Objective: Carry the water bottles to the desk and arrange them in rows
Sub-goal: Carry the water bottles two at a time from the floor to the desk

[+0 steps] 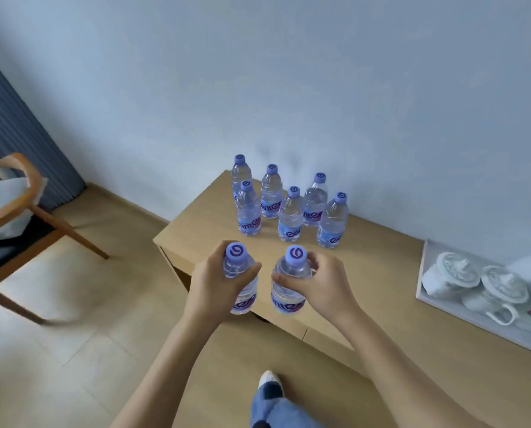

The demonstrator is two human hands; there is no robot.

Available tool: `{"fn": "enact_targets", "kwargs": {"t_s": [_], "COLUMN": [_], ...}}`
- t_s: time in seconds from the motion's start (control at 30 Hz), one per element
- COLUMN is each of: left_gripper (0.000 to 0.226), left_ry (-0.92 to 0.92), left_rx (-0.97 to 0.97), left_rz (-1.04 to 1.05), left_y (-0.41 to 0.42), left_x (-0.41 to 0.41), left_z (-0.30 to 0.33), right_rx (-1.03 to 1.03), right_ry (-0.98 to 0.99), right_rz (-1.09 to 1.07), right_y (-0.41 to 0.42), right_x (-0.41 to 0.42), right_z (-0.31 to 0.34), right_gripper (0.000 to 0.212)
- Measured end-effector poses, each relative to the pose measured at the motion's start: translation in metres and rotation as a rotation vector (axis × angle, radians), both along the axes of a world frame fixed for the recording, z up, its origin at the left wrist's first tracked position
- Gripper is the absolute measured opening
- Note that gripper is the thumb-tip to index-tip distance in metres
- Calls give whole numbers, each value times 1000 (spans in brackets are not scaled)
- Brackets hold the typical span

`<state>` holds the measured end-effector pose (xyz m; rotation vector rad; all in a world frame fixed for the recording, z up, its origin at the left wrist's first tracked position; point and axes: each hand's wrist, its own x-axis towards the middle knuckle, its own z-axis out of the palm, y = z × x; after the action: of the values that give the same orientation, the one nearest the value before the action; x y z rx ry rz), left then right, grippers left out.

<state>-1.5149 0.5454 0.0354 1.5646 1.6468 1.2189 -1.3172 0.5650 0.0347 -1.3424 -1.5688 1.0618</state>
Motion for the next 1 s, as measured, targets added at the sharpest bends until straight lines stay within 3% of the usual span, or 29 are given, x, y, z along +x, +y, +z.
{"fn": "enact_targets", "kwargs": {"t_s": [0.3,0.53,1.0], "left_gripper": [30,37,35], "left_ry": [-26,14,55], "left_rx": [-121,-177,-248], "left_rz": [-130,-148,-287], "left_y": [122,183,215], "left_x": [1,4,10], "left_z": [-52,-93,-108], "right_rx": [-121,-197,-243], "right_ry": [-30,-35,-42], "right_rz": [-140,-321,-533], "right_y": [106,140,147], "right_x": [0,-1,-7], "right_z": [-37,-64,-86], "right_gripper": [29,34,48]}}
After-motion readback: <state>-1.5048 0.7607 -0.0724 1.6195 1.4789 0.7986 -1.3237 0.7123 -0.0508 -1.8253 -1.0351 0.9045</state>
